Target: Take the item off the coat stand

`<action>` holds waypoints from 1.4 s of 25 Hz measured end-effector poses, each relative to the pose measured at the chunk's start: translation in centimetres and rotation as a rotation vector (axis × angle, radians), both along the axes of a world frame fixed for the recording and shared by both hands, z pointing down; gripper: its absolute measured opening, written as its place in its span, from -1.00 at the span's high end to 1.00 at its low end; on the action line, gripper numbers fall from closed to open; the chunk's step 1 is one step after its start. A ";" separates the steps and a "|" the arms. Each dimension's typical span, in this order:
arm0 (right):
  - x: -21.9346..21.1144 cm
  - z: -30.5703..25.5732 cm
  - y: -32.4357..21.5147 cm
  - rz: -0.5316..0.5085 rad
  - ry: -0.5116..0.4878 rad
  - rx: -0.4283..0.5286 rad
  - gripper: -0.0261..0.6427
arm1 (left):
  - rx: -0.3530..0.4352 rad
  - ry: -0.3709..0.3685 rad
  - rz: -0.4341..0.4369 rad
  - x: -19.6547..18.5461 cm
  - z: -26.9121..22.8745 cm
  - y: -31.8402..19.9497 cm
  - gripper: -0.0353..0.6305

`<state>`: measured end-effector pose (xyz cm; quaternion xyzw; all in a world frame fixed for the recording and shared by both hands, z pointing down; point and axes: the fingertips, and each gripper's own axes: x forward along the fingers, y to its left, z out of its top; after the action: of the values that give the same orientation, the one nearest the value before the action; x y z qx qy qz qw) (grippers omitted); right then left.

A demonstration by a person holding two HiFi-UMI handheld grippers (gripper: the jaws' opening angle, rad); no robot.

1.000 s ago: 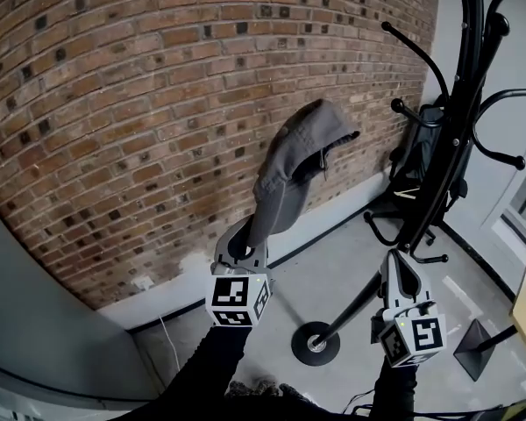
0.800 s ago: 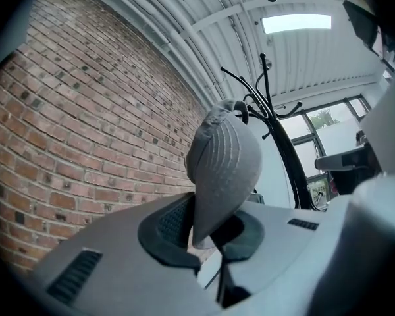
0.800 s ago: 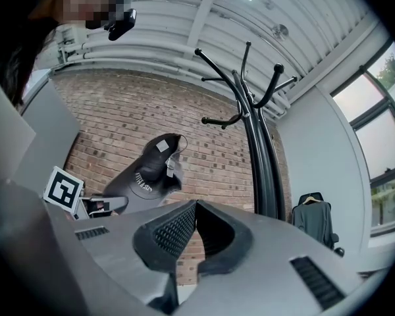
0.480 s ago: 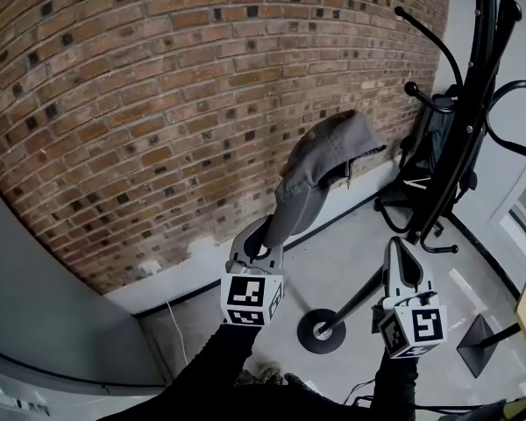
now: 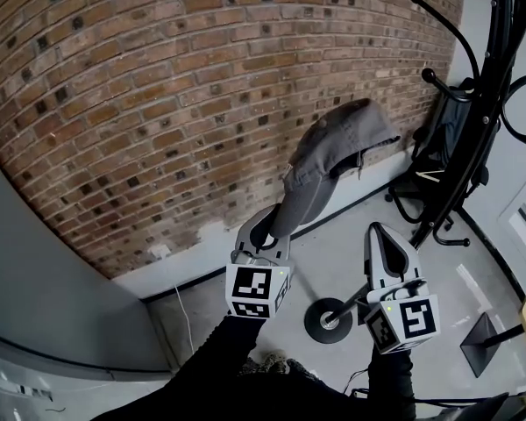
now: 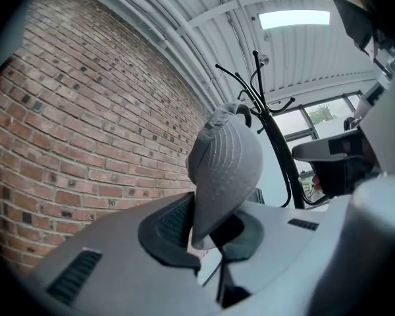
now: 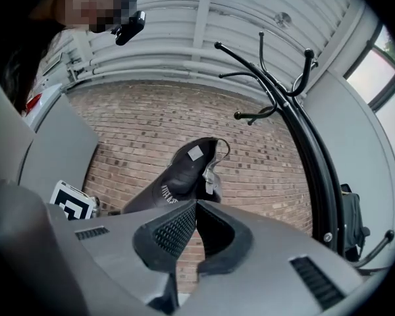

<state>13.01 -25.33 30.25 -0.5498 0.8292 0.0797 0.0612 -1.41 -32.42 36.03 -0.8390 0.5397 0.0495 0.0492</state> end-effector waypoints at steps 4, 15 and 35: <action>-1.3 1.2 -0.8 -0.026 0.005 -0.023 0.90 | 0.001 0.003 -0.024 -1.3 0.1 0.1 0.80; -2.7 3.3 -2.0 -0.038 0.017 -0.051 0.90 | -0.007 -0.006 -0.038 -2.7 0.8 1.0 0.80; -2.9 3.6 -2.6 0.003 0.065 -0.033 0.90 | -0.003 -0.005 -0.040 -2.9 0.7 1.2 0.80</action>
<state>10.07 -27.93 33.83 -0.5491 0.8312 0.0837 0.0248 -4.26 -31.19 36.68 -0.8281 0.5564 0.0457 0.0504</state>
